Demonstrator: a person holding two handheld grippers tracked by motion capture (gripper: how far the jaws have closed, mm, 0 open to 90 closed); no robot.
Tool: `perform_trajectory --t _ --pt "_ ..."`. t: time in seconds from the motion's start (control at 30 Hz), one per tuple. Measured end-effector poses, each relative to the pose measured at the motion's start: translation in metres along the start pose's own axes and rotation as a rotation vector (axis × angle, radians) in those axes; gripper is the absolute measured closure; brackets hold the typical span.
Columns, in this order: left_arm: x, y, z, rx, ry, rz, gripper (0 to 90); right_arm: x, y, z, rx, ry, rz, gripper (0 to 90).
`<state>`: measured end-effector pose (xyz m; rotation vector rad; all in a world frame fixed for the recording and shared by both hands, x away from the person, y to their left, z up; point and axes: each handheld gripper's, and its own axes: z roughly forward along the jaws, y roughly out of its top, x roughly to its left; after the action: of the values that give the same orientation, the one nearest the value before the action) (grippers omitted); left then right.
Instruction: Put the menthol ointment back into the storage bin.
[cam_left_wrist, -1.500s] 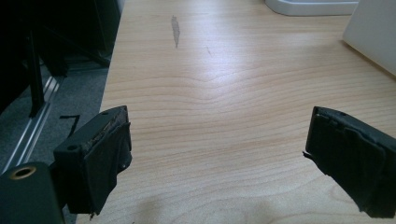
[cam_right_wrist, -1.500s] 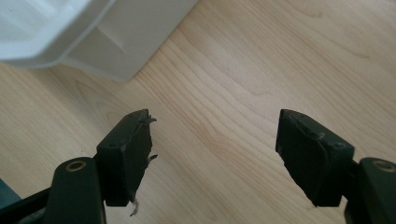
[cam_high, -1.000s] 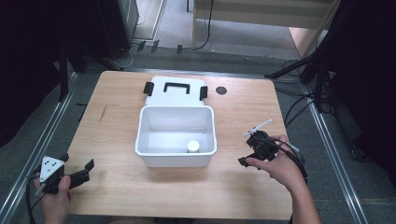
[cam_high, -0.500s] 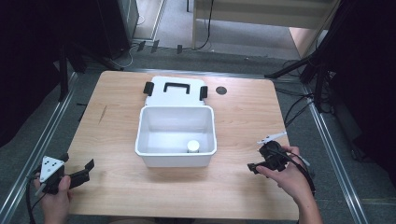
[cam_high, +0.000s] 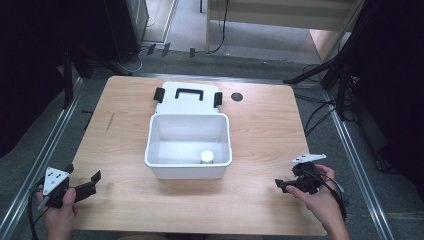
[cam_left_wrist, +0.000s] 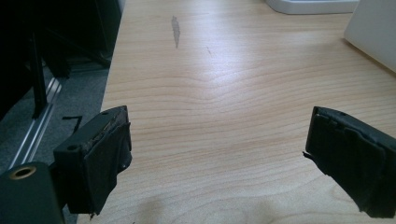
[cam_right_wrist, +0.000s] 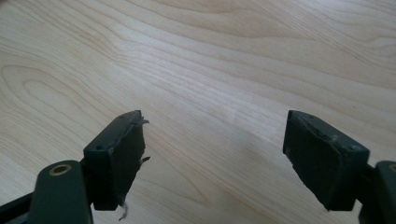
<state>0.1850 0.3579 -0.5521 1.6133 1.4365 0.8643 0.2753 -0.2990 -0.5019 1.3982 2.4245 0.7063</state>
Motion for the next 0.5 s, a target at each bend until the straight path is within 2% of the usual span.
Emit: perform_trajectory --t 0.23,0.4,0.5 --pt "0.0 0.0 0.0 0.001 0.001 0.001 7.8 -0.011 -0.024 -0.003 -0.069 -0.018 0.056 20.1" --pt "0.0 0.0 0.0 0.002 0.002 0.0 7.8 -0.02 -0.041 -0.007 -0.142 -0.023 0.105 20.0" --pt "0.0 0.0 0.0 0.001 0.004 0.002 7.8 -0.025 -0.05 -0.008 -0.156 -0.02 0.129 19.0"
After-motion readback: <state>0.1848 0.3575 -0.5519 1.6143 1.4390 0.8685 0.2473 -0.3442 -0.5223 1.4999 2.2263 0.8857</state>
